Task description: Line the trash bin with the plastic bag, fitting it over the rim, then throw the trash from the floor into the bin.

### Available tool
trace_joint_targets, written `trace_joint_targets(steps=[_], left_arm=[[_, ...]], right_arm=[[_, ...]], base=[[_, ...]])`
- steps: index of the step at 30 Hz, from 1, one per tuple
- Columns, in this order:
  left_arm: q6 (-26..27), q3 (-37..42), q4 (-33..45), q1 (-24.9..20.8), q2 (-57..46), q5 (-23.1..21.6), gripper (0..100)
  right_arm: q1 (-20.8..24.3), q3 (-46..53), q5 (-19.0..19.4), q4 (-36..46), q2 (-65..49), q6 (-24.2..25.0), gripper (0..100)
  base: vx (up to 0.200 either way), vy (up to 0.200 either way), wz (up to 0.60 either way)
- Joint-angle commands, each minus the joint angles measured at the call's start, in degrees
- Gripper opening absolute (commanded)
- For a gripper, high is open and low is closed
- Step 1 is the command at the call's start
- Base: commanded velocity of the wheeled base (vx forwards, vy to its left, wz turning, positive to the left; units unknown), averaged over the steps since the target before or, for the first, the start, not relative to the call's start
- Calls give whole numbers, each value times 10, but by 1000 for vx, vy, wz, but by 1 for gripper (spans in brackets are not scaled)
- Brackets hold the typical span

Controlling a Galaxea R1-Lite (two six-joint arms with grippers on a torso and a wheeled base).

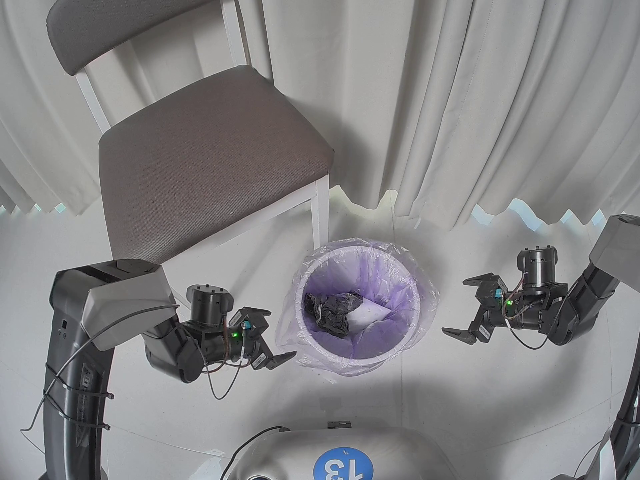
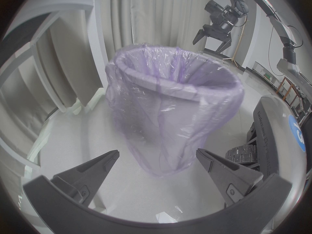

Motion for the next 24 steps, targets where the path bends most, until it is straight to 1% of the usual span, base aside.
trace_joint_targets(steps=[1, 4, 5, 7, 8, 11, 14, 17, 18, 19, 21, 24], left_arm=[[8, -96, 70, -4, 45, -11, 100], [9, -120, 103, -4, 48, -14, 100], [9, -128, 113, -3, 49, -14, 0], [9, -128, 113, -3, 49, -14, 0], [9, -155, 134, 0, 56, -14, 0], [8, -202, 173, 3, 66, -16, 0], [4, -309, 249, 4, 98, -18, 0], [4, -403, 284, 6, 143, -18, 0], [4, -407, 286, 6, 145, -18, 0], [3, -446, 300, 7, 166, -19, 0], [4, -464, 314, 6, 177, -23, 0], [4, -464, 312, 4, 178, -34, 0]], right_arm=[[-11, 2, 6, -3, -3, -1, 100], [-11, 5, 6, -3, -3, -2, 100], [-11, 8, 6, -3, -3, -2, 100], [-11, 8, 6, -3, -3, -2, 100], [-12, 5, 6, -3, -2, -2, 100], [-14, 0, 6, 1, 2, -2, 100], [-12, -8, 6, 5, 15, -3, 100], [-9, -20, 6, 6, 36, -9, 100], [-9, -20, 6, 6, 37, -9, 100], [-9, -29, 6, 9, 53, -10, 100], [-5, -36, 6, 9, 64, -13, 100], [2, -36, 7, 9, 69, -15, 100]], base=[[0, 0, 0], [0, 0, 0], [0, 0, 0], [0, 0, 0], [0, 0, 0], [0, 0, 0], [0, 0, 0], [0, 0, 0], [0, 0, 0], [0, 0, 0], [0, 0, 0], [0, 0, 0]])
